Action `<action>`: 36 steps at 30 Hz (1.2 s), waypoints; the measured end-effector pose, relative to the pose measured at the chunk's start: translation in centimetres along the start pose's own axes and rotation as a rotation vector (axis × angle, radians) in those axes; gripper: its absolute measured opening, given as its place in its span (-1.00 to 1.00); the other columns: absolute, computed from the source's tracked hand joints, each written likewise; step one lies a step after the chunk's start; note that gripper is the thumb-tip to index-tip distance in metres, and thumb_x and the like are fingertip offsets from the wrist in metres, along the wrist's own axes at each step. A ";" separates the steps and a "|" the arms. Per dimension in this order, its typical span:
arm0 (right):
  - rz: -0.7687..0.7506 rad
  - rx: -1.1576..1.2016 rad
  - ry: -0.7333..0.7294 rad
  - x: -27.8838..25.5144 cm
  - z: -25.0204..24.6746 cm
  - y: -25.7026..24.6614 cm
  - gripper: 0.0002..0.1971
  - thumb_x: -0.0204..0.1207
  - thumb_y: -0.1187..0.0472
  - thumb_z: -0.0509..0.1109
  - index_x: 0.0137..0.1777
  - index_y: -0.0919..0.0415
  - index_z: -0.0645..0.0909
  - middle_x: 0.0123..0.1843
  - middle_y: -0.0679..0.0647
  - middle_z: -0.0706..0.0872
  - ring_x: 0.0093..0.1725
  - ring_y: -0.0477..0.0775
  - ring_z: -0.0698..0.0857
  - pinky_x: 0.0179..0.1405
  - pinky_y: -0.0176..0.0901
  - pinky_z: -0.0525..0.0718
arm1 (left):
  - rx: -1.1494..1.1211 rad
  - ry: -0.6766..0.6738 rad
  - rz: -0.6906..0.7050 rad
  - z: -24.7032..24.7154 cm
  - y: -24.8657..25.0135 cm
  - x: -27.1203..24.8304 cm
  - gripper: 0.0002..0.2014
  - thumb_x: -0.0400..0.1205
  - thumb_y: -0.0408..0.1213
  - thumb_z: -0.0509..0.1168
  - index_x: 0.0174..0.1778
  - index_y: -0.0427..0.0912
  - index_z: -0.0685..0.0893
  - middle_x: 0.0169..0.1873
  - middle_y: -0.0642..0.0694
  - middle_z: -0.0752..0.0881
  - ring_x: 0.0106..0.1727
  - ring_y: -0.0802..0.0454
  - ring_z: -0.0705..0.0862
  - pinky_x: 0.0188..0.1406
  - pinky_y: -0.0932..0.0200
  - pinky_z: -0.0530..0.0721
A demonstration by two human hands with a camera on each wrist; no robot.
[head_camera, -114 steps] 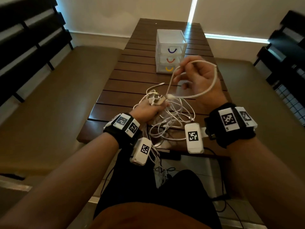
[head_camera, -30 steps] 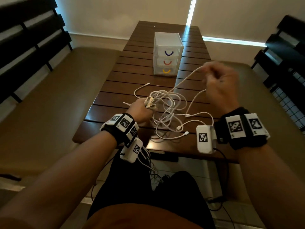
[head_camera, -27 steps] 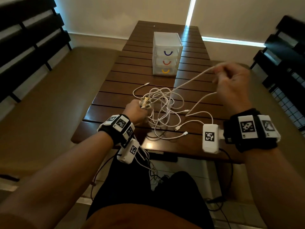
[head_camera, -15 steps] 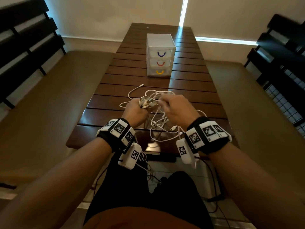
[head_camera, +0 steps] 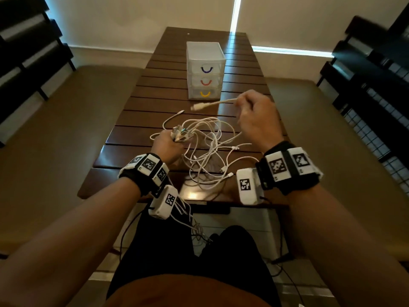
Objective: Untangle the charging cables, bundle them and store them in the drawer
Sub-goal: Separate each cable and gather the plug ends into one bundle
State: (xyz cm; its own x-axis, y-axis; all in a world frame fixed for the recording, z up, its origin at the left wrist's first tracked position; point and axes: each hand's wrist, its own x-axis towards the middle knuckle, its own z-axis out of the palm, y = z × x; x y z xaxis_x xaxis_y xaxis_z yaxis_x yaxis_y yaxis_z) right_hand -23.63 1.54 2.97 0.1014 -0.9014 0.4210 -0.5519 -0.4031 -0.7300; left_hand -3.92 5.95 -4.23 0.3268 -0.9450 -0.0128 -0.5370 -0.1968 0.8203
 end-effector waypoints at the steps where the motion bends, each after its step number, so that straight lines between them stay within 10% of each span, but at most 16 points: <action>1: 0.032 -0.016 0.004 0.5 -0.6 0.2 -0.79 0.61 0.14 0.19 -0.19 0.06 0.62 -0.29 -0.01 0.70 -0.23 0.14 0.70 -0.15 0.16 0.69 | -0.037 0.007 -0.017 -0.1 -0.4 0.1 -0.84 0.58 -0.16 0.42 -0.09 -0.18 0.77 -0.22 -0.05 0.72 -0.13 0.03 0.64 -0.16 0.22 0.47; 12: 0.491 0.572 -0.139 -4.4 -1.8 3.9 -0.84 0.61 0.43 0.30 -0.14 0.23 0.63 -0.37 0.05 0.79 -0.39 -0.03 0.75 -0.38 -0.29 0.70 | -0.495 0.092 -0.126 -0.9 1.6 -0.8 -0.94 0.55 -0.30 0.46 -0.20 -0.06 0.74 -0.35 0.12 0.73 -0.31 0.21 0.65 -0.27 0.24 0.62; 15: 0.488 0.604 -0.186 -6.2 -1.1 3.7 -0.88 0.60 0.41 0.33 -0.09 0.24 0.67 -0.28 0.08 0.83 -0.27 0.04 0.79 -0.22 -0.15 0.76 | -0.627 -0.198 -0.126 -0.3 2.7 -1.9 -0.80 0.53 -0.47 0.42 0.03 -0.17 0.69 -0.58 0.15 0.62 -0.61 0.26 0.43 -0.66 0.36 0.34; 19: 0.450 0.670 -0.284 -7.9 -0.7 2.1 -0.92 0.61 0.39 0.32 -0.02 0.31 0.65 -0.24 0.12 0.82 -0.28 0.05 0.79 -0.15 -0.08 0.76 | -0.833 -0.434 -0.042 1.2 3.2 -2.9 -0.68 0.46 -0.37 0.45 0.12 -0.19 0.61 -0.55 0.11 0.53 -0.65 0.27 0.30 -0.72 0.41 0.24; 22: 0.387 0.606 -0.427 -8.7 -0.5 1.4 -0.92 0.61 0.39 0.33 -0.02 0.30 0.66 -0.19 0.16 0.81 -0.30 0.01 0.77 -0.26 -0.21 0.75 | -0.929 -0.506 -0.031 1.7 3.7 -3.2 -0.85 0.59 -0.15 0.35 -0.14 -0.14 0.57 -0.56 0.10 0.38 -0.65 0.24 0.23 -0.76 0.39 0.20; 25: 0.290 0.507 -0.590 -9.2 -0.6 1.6 -0.92 0.60 0.35 0.36 0.00 0.29 0.68 -0.20 0.14 0.80 -0.28 -0.10 0.75 -0.26 -0.34 0.68 | -0.913 -0.504 -0.052 1.5 4.3 -3.4 -0.61 0.60 0.09 0.23 -0.45 -0.07 0.42 -0.56 0.05 0.28 -0.63 0.17 0.15 -0.71 0.30 0.07; 29: 0.194 0.196 -0.787 -8.4 -1.3 3.2 -0.81 0.63 0.10 0.34 0.03 0.17 0.74 -0.15 0.05 0.80 -0.13 -0.08 0.75 0.03 -0.18 0.70 | -1.010 -0.449 -0.067 0.2 3.9 -2.9 -0.57 0.63 0.13 0.17 -0.47 -0.04 0.37 -0.46 0.01 0.35 -0.56 0.19 0.28 -0.74 0.36 0.19; 34: 0.150 -0.214 -0.173 -5.4 -0.8 7.5 -0.65 0.55 0.12 0.42 0.33 0.11 0.61 0.24 0.12 0.55 0.20 0.11 0.61 0.30 -0.09 0.56 | -1.056 -0.442 -0.167 -1.1 3.8 -3.2 -0.62 0.45 0.15 0.33 -0.48 -0.05 0.46 -0.54 0.02 0.34 -0.48 0.09 0.47 -0.36 0.14 0.65; 36: 0.245 -0.409 -0.209 -4.1 -0.7 9.0 -0.50 0.56 0.08 0.39 0.48 0.16 0.47 0.41 0.22 0.44 0.34 0.24 0.51 0.37 -0.01 0.48 | -0.968 -0.445 -0.128 -1.2 3.9 -3.5 -0.70 0.49 0.05 0.35 -0.47 -0.01 0.53 -0.55 0.05 0.29 -0.59 0.17 0.31 -0.57 0.27 0.54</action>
State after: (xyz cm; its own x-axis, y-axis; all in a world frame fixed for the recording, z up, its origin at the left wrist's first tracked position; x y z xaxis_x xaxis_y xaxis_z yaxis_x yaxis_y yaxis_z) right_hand -29.58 1.69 -4.96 0.0686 -0.9907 0.1171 -0.8544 -0.1189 -0.5058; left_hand -6.21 8.79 -0.33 -0.0808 -0.9807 -0.1778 0.3893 -0.1953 0.9002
